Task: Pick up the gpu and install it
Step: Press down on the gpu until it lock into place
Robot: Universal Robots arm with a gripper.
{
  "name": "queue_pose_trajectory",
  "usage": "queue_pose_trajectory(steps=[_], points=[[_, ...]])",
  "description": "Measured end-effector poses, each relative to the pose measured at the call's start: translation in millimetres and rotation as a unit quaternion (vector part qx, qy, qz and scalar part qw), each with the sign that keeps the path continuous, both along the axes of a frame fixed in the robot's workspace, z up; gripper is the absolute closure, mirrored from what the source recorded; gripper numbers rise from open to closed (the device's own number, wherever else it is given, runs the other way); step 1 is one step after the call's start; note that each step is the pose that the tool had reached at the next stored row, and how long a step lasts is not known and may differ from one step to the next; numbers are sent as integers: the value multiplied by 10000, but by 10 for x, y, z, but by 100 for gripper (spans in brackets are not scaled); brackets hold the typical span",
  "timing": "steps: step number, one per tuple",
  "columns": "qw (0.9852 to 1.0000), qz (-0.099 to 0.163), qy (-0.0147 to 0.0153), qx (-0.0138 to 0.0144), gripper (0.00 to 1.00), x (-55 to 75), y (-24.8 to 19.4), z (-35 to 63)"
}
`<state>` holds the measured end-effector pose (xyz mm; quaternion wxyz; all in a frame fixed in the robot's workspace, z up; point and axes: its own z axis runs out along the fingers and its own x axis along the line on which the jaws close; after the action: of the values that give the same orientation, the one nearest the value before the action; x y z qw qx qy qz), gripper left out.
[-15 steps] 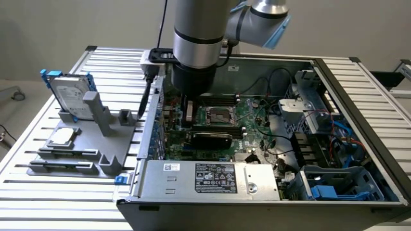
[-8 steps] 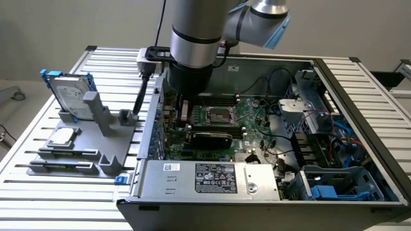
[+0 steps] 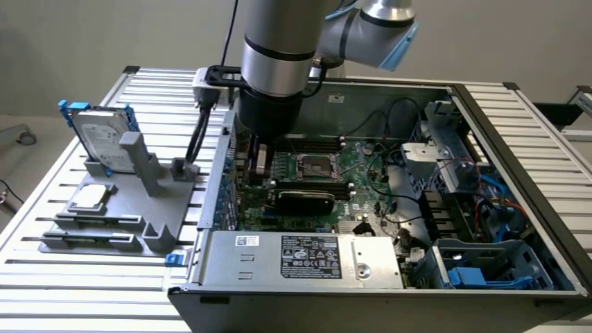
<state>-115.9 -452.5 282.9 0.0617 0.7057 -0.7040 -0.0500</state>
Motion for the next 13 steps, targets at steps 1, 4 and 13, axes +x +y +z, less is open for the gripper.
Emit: queue_pose_trajectory(steps=[1, 4, 13], points=[[10000, 0, 10, -9, 89, -3, 1, 2], [10000, -1, 38, -66, 89, -12, 1, 7], [9998, -2, 143, -166, 89, -33, 2, 29]])
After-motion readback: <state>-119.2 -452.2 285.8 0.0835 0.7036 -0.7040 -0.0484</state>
